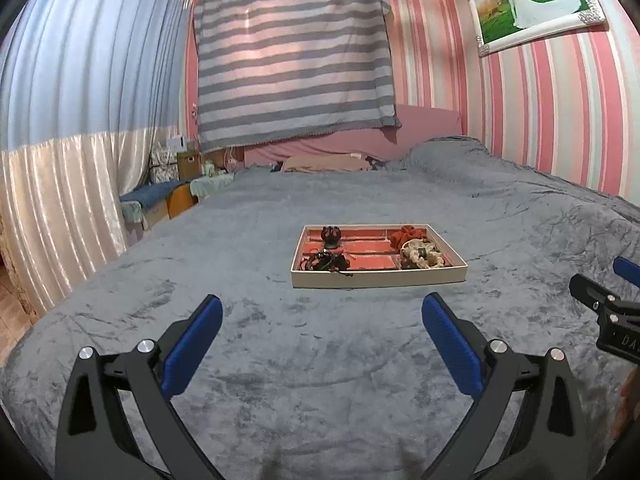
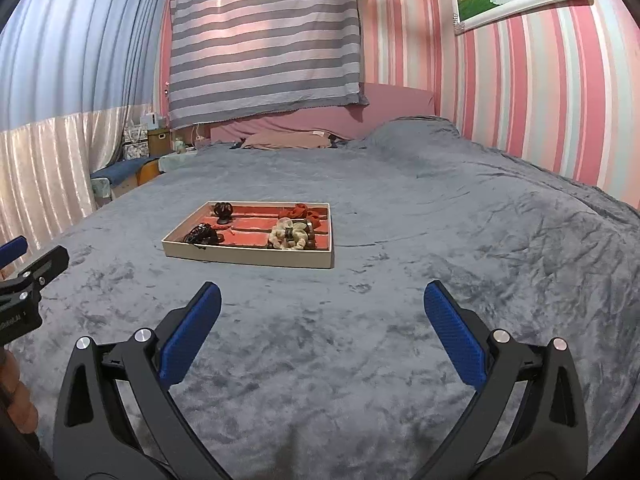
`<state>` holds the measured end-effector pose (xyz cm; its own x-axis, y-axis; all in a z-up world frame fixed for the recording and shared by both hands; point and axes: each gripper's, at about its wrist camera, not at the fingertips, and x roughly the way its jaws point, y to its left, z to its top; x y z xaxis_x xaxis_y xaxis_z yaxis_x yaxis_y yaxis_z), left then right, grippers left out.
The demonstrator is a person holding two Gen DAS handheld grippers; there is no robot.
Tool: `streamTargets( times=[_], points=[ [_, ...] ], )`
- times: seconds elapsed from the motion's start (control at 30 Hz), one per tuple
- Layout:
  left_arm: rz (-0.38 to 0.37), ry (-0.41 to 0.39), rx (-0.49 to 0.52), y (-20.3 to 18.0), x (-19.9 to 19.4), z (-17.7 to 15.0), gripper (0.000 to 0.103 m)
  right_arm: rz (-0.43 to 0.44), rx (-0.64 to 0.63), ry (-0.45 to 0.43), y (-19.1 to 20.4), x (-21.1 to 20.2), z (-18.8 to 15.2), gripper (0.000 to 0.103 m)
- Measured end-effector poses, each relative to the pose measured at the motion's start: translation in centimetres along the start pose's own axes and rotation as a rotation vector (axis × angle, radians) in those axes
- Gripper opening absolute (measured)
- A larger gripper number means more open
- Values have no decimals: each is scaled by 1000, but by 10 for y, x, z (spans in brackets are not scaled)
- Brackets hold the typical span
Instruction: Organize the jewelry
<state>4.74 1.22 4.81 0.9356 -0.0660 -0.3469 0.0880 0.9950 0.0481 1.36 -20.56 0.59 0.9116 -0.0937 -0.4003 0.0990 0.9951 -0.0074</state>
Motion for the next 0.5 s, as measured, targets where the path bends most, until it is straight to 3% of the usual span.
streamTargets(
  times=[0.5],
  points=[
    [5,3,-26,6,-2,-2,98,2,-23,-30,11,-5,-3,99]
  ],
)
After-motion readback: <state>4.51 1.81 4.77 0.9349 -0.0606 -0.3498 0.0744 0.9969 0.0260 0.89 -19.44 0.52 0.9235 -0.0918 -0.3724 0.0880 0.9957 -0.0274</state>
